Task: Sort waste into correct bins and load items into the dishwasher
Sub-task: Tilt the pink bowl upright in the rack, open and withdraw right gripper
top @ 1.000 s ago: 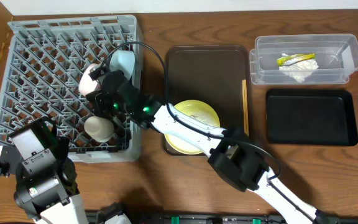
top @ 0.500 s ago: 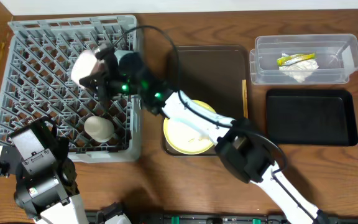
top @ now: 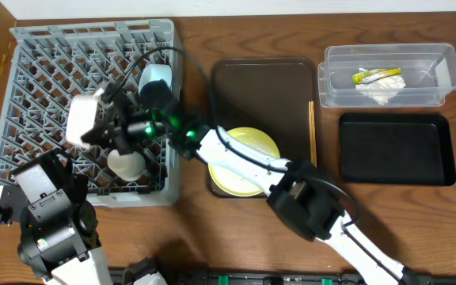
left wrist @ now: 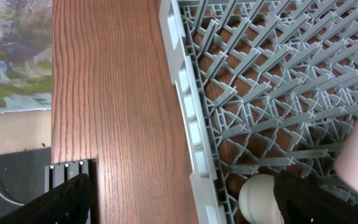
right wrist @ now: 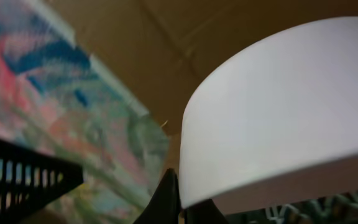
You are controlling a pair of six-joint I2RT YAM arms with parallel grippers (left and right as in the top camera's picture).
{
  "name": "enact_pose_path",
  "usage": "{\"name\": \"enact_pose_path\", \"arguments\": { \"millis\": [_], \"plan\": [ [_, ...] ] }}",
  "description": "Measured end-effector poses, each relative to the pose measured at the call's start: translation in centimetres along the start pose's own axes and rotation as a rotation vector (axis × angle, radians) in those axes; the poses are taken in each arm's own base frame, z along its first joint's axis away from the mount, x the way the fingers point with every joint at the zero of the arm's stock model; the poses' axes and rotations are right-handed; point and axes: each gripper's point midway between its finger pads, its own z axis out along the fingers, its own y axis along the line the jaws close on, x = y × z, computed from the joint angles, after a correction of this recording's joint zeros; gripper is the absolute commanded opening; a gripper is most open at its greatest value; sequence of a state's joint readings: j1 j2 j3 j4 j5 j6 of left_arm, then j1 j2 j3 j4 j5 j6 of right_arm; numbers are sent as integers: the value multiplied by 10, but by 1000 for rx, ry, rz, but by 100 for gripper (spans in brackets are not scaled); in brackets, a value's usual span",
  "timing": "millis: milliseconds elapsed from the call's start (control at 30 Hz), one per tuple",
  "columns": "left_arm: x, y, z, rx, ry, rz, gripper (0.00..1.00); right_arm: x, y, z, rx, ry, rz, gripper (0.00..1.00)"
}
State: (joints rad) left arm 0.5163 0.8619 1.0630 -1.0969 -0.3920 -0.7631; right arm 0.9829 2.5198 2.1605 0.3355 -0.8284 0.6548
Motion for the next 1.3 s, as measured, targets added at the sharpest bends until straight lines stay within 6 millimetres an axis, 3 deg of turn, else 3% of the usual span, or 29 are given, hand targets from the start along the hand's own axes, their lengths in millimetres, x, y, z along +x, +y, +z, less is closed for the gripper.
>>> {"name": "enact_pose_path", "arguments": {
  "millis": [167,333,467,600,733,800,1067,1300],
  "plan": [
    [0,0,0,0,0,0,94,13,16,9,-57,44,-69,1],
    [0,0,0,0,0,0,94,16,14,6,-76,56,-106,1],
    [0,0,0,0,0,0,94,25,-12,-1,-61,59,-90,1],
    [0,0,0,0,0,0,94,34,-58,-18,-12,47,-26,1],
    [0,0,0,0,0,0,94,28,-98,-48,49,19,31,1],
    [0,0,0,0,0,0,94,20,-108,-62,59,8,44,1],
    [0,0,0,0,0,0,94,6,-101,-69,17,-26,25,1],
    [0,0,0,0,0,0,94,8,-93,-61,-1,-24,52,23]
  ]
}}
